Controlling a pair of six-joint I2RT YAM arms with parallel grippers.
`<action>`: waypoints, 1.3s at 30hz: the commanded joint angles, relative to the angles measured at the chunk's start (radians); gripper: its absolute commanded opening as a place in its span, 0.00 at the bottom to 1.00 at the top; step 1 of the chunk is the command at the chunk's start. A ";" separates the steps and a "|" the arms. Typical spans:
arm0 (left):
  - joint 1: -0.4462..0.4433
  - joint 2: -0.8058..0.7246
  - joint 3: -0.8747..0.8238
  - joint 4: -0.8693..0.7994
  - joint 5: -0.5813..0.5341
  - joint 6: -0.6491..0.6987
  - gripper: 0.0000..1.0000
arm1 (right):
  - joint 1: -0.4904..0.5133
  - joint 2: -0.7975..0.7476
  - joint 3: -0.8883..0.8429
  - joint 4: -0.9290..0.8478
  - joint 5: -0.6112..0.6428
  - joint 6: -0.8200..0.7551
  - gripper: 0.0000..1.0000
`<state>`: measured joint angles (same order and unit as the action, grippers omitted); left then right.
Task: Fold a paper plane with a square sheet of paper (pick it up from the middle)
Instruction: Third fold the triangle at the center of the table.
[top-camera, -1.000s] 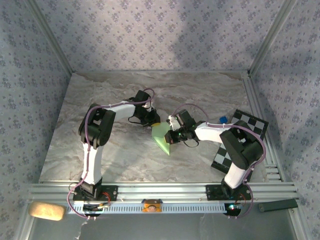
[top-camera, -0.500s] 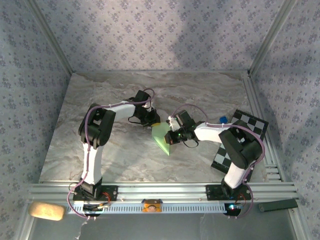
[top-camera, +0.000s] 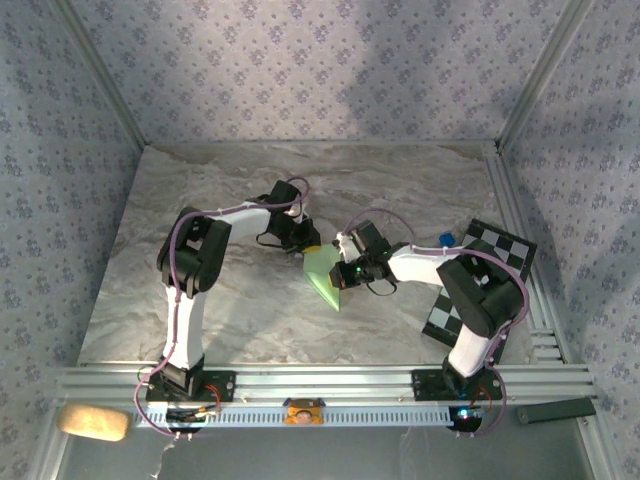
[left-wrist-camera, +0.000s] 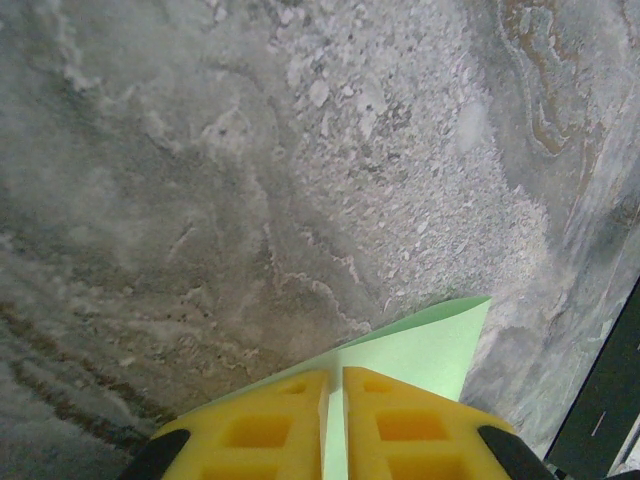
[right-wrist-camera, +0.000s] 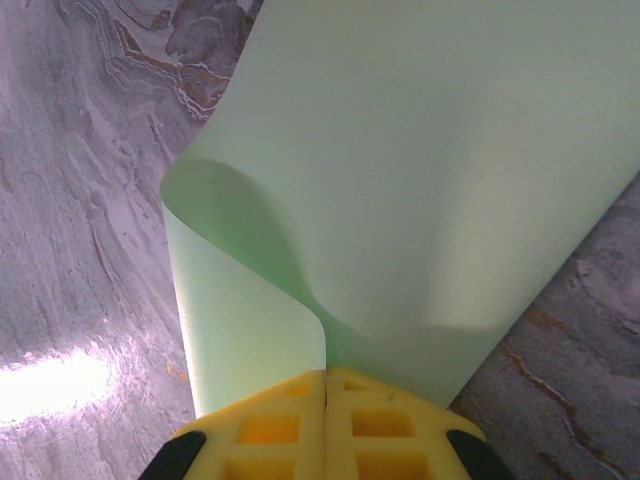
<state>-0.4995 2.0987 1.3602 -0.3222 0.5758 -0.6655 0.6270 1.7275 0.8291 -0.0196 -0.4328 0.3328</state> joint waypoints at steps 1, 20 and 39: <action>-0.011 0.034 0.000 -0.067 -0.020 0.008 0.13 | 0.006 0.023 0.014 -0.005 0.012 0.012 0.00; -0.009 -0.003 0.059 -0.072 -0.036 0.025 0.22 | 0.013 0.035 -0.003 -0.013 0.043 0.019 0.00; 0.037 -0.367 -0.270 0.238 0.033 -0.163 0.08 | -0.009 0.055 -0.031 0.071 0.023 0.069 0.00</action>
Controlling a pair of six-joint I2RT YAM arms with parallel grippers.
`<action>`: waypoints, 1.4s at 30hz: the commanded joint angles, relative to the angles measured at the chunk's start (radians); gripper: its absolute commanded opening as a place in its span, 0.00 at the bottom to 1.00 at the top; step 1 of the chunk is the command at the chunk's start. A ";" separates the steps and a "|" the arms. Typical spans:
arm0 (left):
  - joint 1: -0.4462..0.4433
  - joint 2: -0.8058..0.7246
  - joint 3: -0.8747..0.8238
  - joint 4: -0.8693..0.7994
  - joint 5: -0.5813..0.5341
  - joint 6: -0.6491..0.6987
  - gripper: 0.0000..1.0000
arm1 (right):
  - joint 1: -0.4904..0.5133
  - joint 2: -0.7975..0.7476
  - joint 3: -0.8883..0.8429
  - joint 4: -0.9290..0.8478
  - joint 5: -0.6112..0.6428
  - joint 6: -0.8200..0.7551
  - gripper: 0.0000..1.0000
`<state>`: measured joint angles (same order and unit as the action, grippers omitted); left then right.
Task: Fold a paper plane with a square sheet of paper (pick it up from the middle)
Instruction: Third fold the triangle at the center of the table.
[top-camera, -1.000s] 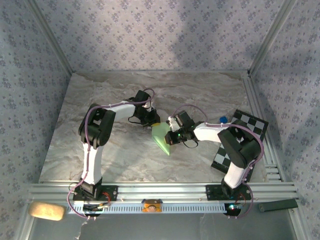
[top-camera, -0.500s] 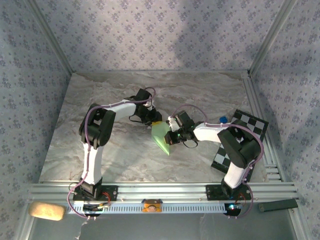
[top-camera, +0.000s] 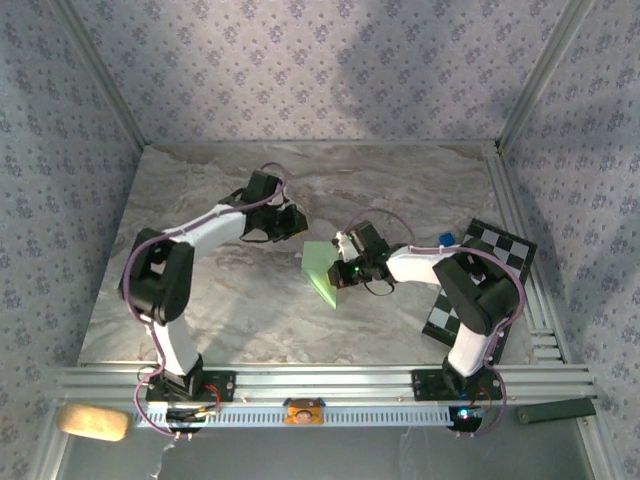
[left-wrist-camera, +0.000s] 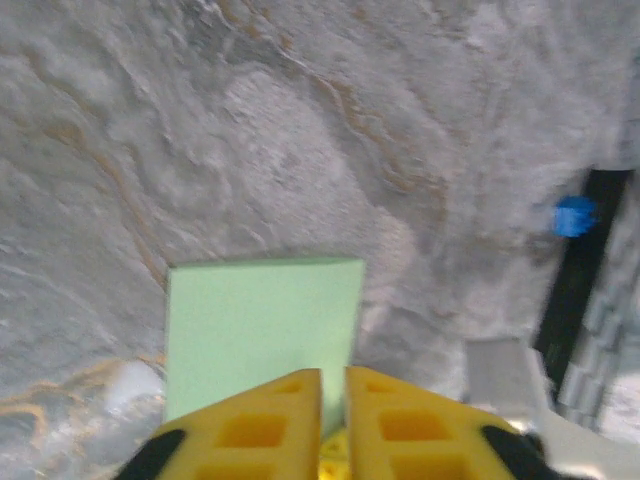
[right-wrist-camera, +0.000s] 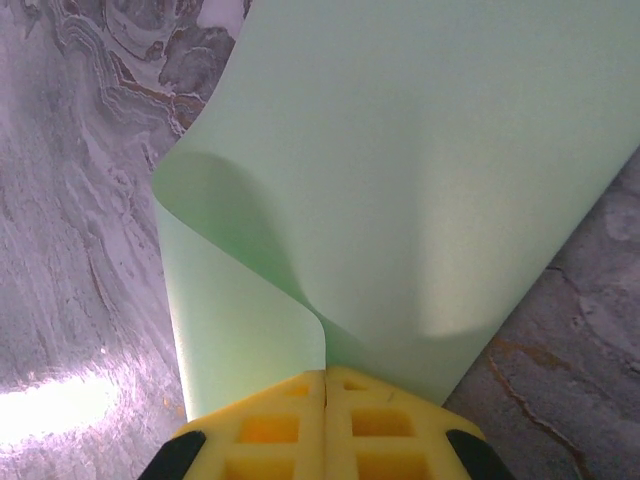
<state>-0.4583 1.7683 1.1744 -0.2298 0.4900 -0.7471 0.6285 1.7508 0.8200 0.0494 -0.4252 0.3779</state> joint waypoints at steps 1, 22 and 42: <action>-0.010 -0.050 -0.126 0.206 0.149 -0.119 0.07 | -0.012 0.033 -0.021 0.002 0.016 0.025 0.00; -0.137 -0.019 -0.444 0.565 0.151 -0.351 0.00 | -0.006 0.032 -0.018 -0.029 0.030 0.028 0.00; -0.140 0.016 -0.437 0.486 0.104 -0.287 0.00 | 0.000 0.036 -0.021 -0.025 0.030 0.034 0.00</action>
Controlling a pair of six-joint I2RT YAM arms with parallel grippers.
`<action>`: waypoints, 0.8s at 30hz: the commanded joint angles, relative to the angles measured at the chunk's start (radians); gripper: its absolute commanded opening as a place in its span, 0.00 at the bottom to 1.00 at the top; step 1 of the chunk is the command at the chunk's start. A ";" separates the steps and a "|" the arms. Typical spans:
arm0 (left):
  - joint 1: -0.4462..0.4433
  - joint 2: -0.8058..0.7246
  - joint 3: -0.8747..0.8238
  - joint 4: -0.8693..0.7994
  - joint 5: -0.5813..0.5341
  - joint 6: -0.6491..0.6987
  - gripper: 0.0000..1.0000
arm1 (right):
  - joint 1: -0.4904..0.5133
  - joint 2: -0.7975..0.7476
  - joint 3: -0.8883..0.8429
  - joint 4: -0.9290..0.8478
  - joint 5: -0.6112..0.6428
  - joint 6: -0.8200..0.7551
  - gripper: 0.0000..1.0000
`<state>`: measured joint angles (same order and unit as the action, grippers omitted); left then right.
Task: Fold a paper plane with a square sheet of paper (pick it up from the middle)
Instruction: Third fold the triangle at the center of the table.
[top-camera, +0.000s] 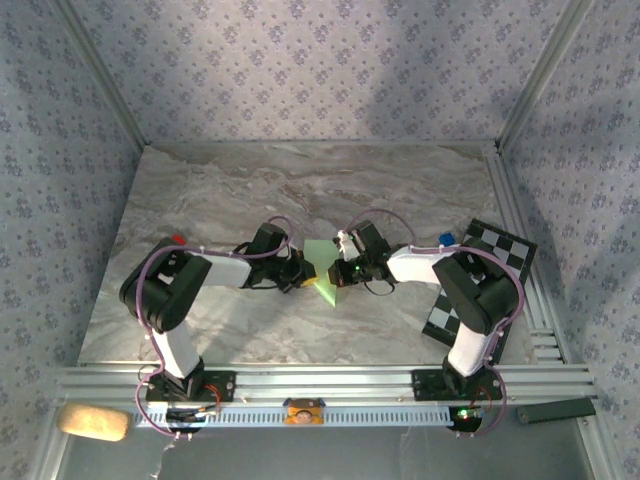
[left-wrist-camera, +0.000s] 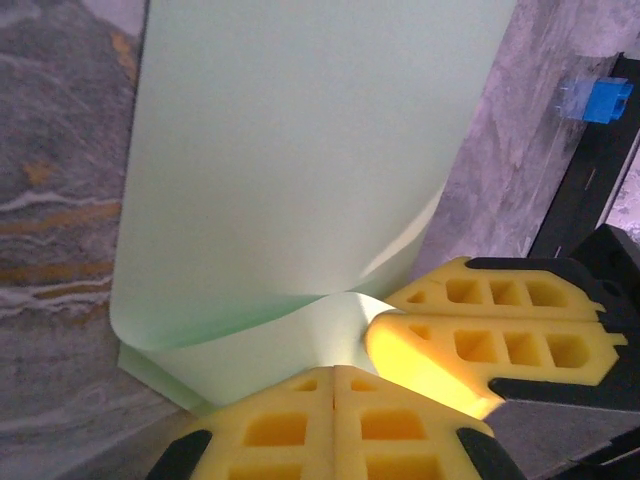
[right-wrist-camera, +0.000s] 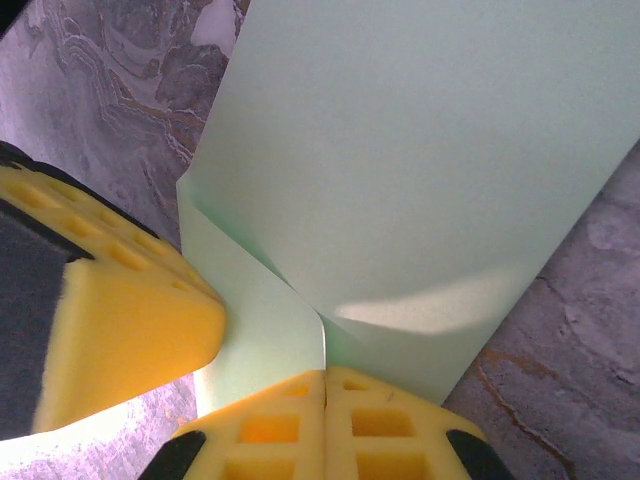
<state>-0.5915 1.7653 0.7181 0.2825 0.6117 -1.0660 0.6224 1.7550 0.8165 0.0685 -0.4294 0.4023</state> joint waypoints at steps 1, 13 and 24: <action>-0.007 0.026 0.020 -0.028 -0.019 0.035 0.00 | 0.008 0.032 -0.016 -0.043 0.034 0.010 0.00; -0.014 0.048 0.015 -0.109 -0.056 0.076 0.00 | 0.007 0.002 0.018 -0.074 0.010 0.017 0.10; -0.017 0.042 0.029 -0.128 -0.065 0.085 0.00 | -0.046 -0.182 0.015 -0.149 -0.033 0.095 0.36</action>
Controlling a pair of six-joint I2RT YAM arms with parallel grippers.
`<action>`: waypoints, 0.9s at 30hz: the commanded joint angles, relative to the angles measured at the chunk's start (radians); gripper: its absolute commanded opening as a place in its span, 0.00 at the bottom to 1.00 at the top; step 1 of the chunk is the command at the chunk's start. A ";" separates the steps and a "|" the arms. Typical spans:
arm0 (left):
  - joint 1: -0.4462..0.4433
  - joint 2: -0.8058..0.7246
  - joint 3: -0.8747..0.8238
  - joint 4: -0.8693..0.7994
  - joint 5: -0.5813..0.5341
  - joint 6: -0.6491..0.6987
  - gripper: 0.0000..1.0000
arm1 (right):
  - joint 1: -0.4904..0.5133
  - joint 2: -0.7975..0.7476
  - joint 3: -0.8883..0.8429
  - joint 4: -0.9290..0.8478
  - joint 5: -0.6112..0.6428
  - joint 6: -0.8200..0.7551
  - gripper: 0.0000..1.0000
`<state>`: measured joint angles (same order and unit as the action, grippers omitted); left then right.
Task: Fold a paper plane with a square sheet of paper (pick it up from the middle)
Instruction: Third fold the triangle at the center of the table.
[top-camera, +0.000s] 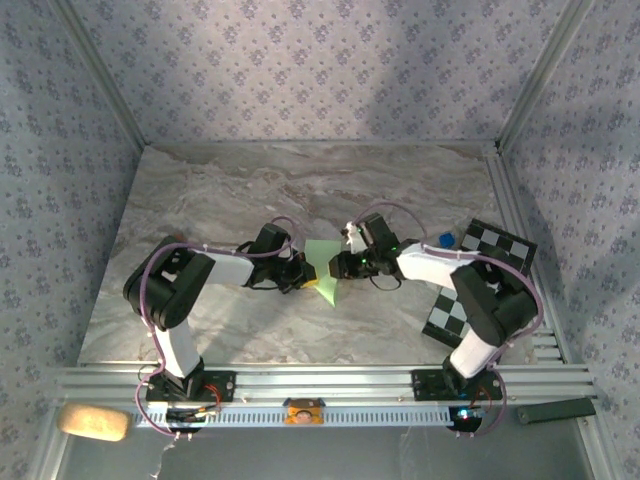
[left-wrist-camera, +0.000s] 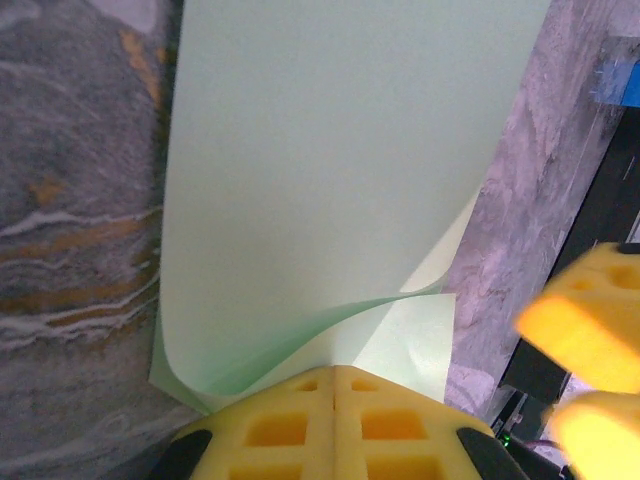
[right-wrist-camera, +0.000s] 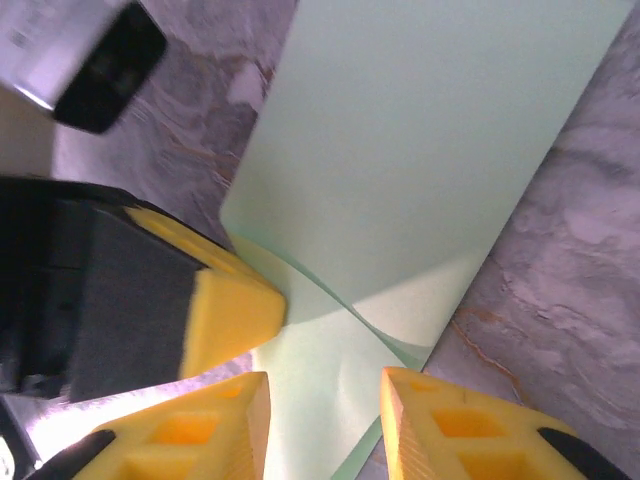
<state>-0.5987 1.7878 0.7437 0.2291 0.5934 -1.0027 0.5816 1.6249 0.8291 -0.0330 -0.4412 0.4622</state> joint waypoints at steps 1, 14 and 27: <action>-0.010 0.019 0.005 -0.074 -0.046 0.022 0.00 | -0.005 -0.063 -0.006 -0.037 -0.051 0.046 0.34; -0.013 0.019 0.009 -0.074 -0.049 0.021 0.00 | 0.108 0.066 0.062 -0.108 -0.168 0.085 0.00; -0.015 0.019 0.014 -0.082 -0.044 0.025 0.00 | 0.143 0.176 0.138 -0.225 -0.081 0.052 0.00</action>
<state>-0.6044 1.7878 0.7544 0.2104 0.5827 -1.0023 0.7250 1.7775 0.9546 -0.1898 -0.5606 0.5320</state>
